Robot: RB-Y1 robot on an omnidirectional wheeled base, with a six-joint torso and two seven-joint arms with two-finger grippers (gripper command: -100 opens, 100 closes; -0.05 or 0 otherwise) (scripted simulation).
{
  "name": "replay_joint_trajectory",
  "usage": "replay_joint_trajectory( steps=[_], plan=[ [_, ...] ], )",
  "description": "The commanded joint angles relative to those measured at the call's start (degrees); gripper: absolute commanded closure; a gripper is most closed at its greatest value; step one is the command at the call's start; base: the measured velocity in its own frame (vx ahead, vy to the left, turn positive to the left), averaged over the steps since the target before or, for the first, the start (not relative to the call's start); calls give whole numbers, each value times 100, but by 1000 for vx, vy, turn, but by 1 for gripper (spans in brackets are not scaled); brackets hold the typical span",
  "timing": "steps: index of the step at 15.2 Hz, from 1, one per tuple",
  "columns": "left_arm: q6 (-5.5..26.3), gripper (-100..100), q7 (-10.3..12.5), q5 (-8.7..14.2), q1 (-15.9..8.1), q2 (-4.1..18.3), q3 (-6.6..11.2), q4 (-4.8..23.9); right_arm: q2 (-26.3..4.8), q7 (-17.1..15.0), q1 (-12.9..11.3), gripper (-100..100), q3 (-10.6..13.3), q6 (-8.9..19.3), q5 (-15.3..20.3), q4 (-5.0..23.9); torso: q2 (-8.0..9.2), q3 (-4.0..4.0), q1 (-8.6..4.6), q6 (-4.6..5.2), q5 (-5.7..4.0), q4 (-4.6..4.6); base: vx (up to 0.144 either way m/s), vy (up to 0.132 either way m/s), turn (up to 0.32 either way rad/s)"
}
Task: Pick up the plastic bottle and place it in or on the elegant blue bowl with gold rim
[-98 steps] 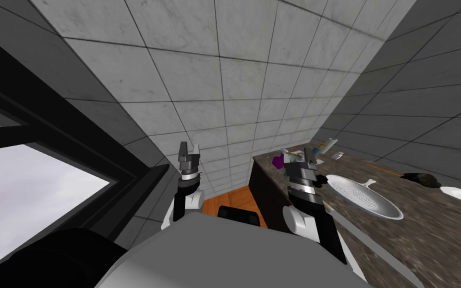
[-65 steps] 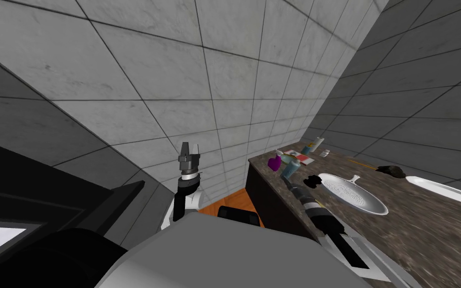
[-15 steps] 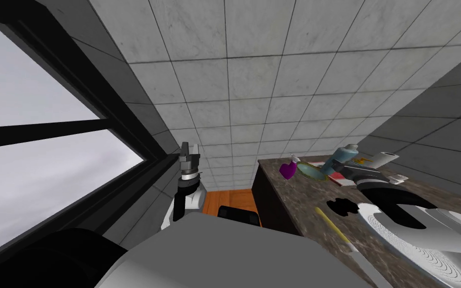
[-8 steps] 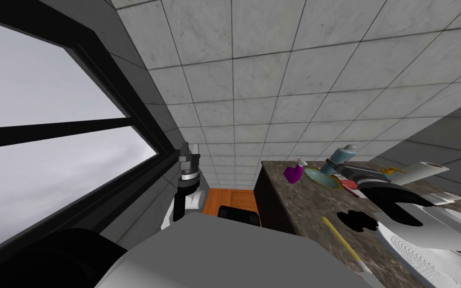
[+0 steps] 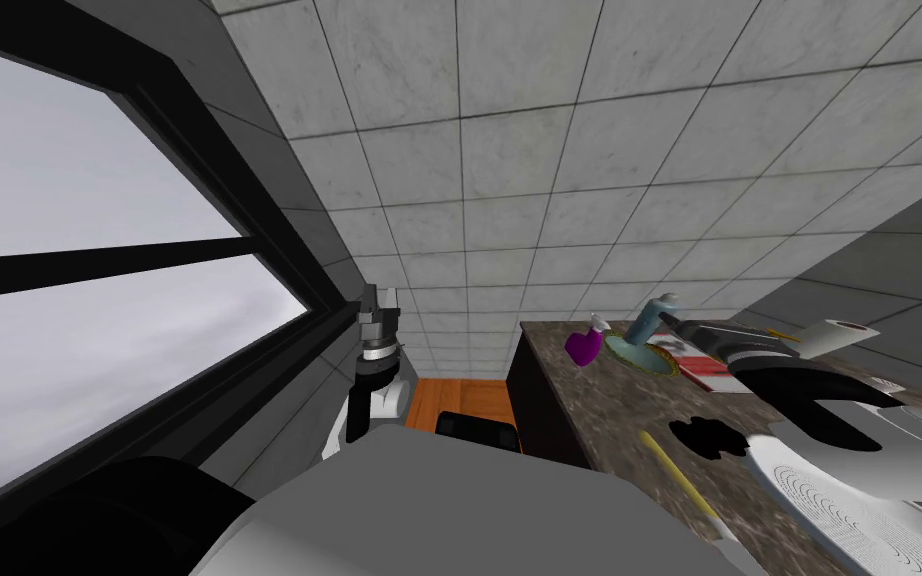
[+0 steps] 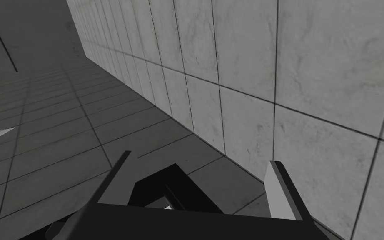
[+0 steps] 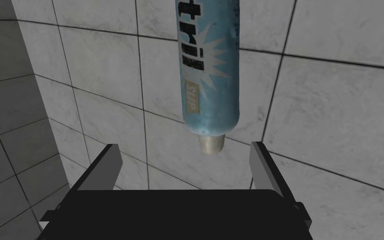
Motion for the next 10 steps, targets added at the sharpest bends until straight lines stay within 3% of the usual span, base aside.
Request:
replay_joint_trajectory(
  steps=[1,4,5,10],
  plan=[
    [0,0,0,0,0,0,0,0,-239,-96,108,-100,-35,130,-163,-141,0,0,0,0,0,0,20,0,-47],
    [0,0,0,0,0,0,0,0,-567,-221,269,-100,-95,287,-385,-328,0,0,1,0,0,0,18,0,-42],
    [0,0,0,0,0,0,0,0,-435,-163,206,-100,-65,233,-295,-269,0,0,1,0,0,0,11,1,-16],
    [0,0,0,0,0,0,0,0,-454,-179,223,-100,-75,254,-309,-289,6,3,-1,-1,-2,1,0,0,0]
  ],
)
